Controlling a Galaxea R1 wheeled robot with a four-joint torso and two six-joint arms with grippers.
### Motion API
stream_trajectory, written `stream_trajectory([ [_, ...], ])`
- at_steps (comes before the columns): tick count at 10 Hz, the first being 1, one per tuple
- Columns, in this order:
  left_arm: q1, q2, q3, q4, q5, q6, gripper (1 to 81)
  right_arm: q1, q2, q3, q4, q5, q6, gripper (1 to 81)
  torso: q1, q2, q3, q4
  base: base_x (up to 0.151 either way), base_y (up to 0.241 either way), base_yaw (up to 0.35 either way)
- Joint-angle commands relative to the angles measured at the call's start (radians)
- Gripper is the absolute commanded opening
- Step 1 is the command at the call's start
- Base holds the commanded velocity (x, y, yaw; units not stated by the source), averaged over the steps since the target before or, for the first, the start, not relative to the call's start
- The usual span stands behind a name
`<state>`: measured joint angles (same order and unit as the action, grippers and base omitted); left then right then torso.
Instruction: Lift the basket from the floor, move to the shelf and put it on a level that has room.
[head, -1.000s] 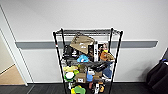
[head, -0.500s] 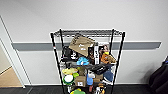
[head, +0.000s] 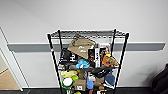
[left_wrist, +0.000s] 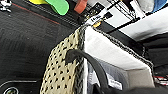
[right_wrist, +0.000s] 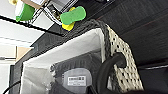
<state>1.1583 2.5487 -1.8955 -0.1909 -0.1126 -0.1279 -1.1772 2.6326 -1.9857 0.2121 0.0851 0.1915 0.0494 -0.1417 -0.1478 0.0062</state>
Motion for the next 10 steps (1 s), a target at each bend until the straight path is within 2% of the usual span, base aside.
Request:
stream_trajectory([
  [1, -0.107, -0.022, 0.044, 0.002, 0.013, -0.001, 1.0, 0.103, -0.013, 0.035, -0.016, -0.024, -0.004, 1.0, 0.0, 0.0, 0.0, 0.0, 0.138, 0.0, 0.0],
  [10, -0.107, -0.019, 0.044, 0.002, 0.013, -0.001, 1.0, 0.101, -0.012, 0.033, -0.016, -0.022, -0.004, 1.0, 0.0, 0.0, 0.0, 0.0, 0.138, 0.0, 0.0],
])
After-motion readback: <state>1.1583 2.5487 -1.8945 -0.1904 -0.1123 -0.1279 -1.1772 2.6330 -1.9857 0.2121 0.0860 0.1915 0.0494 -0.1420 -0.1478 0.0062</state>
